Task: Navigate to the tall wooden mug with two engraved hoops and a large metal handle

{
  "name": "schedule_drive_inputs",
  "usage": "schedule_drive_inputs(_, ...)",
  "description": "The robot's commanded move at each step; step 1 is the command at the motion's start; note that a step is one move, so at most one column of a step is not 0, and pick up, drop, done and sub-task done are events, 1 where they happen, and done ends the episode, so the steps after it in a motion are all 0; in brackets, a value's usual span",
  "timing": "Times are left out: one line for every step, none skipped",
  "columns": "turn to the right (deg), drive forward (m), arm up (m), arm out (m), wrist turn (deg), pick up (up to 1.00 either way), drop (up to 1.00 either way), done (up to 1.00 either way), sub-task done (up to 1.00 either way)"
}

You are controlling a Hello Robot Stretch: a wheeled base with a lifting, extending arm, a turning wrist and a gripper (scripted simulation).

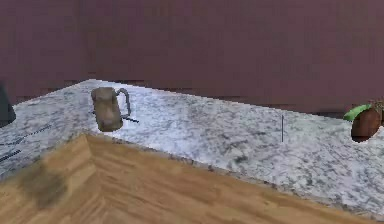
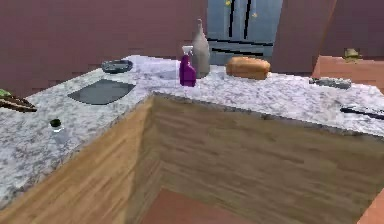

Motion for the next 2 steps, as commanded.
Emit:
schedule_drive_inputs(-21.0, 0.00, 0.00, 0.00, 0.0, 0.00, 0.00, 0.00, 0.00)
schedule_drive_inputs(0.0, 0.00, 0.00, 0.00, 0.0, 0.00, 0.00, 1.00, 0.00)
